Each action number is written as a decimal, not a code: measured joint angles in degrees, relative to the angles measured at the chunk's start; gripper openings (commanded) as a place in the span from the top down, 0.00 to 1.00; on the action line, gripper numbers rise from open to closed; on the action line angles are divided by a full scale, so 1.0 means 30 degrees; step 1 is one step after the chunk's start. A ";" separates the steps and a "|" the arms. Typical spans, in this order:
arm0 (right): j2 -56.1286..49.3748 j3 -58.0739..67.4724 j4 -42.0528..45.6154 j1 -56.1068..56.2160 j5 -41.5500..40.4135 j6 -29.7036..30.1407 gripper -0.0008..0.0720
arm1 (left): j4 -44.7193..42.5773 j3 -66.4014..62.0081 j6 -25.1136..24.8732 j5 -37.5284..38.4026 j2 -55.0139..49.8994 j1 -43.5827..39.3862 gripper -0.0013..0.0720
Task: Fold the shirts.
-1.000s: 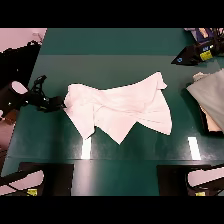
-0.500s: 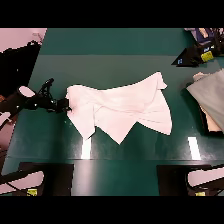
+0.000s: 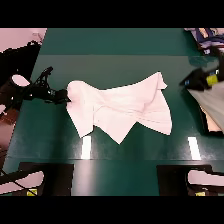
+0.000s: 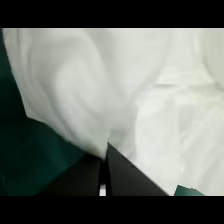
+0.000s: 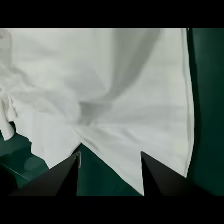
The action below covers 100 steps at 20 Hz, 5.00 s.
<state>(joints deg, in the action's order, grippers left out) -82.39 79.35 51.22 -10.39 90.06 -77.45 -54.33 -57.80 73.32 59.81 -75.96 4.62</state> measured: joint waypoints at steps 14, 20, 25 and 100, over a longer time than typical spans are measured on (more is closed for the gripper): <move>0.5559 -1.5948 -0.0219 -0.2186 -0.5632 0.1406 0.39 | 0.0211 -0.0437 -0.0080 0.0095 0.0000 0.0007 0.95; 0.5741 -1.6334 0.0007 -0.1209 -0.5639 0.1530 0.57 | 0.0233 -0.0437 -0.0066 0.0656 0.0000 0.0007 0.95; 0.5756 -1.5956 0.0568 0.1202 -0.6951 0.1756 0.97 | 0.0226 -0.0437 0.0029 0.1275 0.0481 0.0007 0.95; -0.4379 0.5173 0.5843 0.2382 -0.1260 0.0495 0.41 | -0.6623 -0.4029 0.2630 0.3621 -0.0933 0.0029 0.27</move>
<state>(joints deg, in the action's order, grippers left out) -95.53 94.87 68.75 -3.25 86.28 -75.96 -74.19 -69.89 81.21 70.67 -78.76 4.71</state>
